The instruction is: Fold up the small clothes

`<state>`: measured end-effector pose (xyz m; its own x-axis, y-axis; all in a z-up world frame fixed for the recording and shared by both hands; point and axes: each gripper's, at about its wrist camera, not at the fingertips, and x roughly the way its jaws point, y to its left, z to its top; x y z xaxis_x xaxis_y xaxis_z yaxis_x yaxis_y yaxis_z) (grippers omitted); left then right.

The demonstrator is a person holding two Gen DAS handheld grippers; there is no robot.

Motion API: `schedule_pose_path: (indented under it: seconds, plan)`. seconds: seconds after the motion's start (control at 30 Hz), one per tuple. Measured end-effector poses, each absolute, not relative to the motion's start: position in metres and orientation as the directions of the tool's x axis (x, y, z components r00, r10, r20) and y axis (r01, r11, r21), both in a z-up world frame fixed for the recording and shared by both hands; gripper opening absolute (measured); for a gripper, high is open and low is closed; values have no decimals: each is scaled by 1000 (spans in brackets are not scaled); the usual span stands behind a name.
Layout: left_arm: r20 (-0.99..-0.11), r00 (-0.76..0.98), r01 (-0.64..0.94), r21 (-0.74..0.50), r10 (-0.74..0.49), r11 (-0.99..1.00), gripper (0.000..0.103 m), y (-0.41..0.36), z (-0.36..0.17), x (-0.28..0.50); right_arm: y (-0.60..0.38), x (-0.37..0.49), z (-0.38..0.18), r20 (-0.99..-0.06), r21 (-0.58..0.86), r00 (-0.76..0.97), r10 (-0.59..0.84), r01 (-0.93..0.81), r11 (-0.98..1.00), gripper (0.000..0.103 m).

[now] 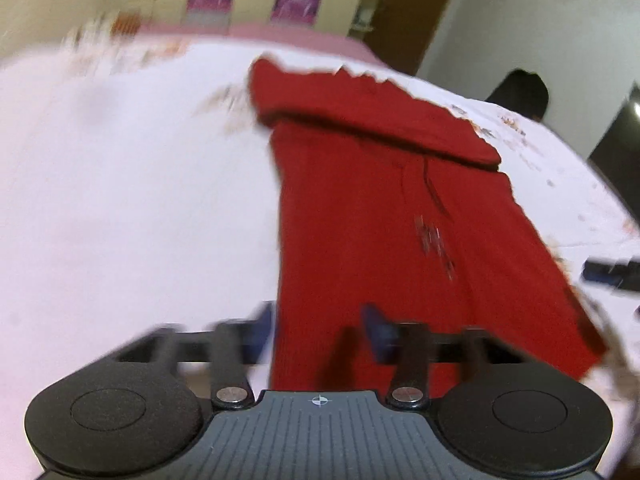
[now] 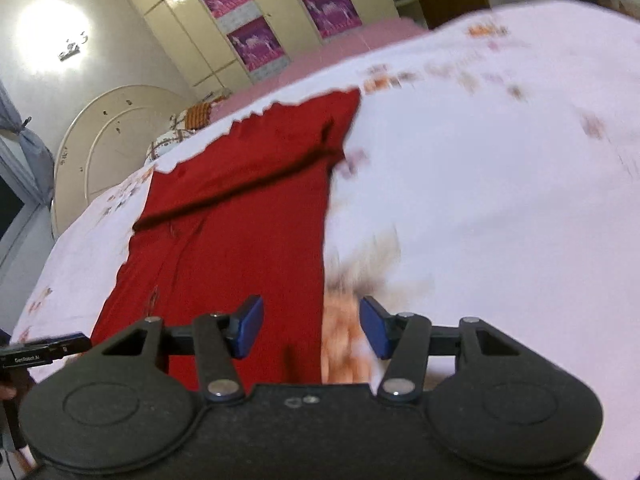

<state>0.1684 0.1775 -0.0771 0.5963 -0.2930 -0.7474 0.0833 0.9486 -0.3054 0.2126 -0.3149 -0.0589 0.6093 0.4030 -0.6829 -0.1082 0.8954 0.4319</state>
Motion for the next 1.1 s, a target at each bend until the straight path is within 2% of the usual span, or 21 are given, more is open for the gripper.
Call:
schedule_pose_path:
  seconds: [0.1,0.17,0.27,0.37,0.43,0.6,0.77,0.83,0.9,0.97,1.07,1.1]
  plan:
    - [-730,560,43,-445,-391,894,34,194,-90,145,-325,189,-70,-684,508,582,440,-53,860,47]
    - [-703,543,22,-535,-460,845,34,201,-98,136,-338,178,-84,-676,581,569,469,18,814,40]
    - [-665,552,-27,-618,-504,786,34,212,-109,128,-355,165,-93,-616,692,578,535,73,718,39]
    - [-631,557,-66,-682,-540,728,34,224,-117,126,-355,156,-96,-597,725,552,582,60,686,39]
    - [-628,556,-60,-684,-545,727,34,225,-119,125,-353,151,-98,-588,740,540,602,58,670,39]
    - [-682,539,-5,-589,-494,808,34,218,-108,133,-346,141,-98,-580,746,530,619,40,665,39]
    - [-683,550,-40,-598,-482,801,35,228,-107,142,-355,138,-99,-573,754,542,615,54,655,39]
    - [-668,550,-33,-617,-501,787,43,230,-110,147,-357,139,-100,-569,757,546,615,56,651,39]
    - [-625,563,-22,-666,-541,746,67,230,-112,156,-361,142,-101,-564,762,549,616,60,645,39]
    - [-588,557,3,-704,-586,710,83,226,-114,168,-363,147,-104,-554,772,552,623,62,632,39]
    - [-589,527,57,-695,-613,717,85,215,-112,182,-363,158,-110,-528,800,548,649,64,597,39]
    - [-589,523,72,-691,-617,720,81,213,-112,185,-363,161,-112,-520,807,545,658,62,587,39]
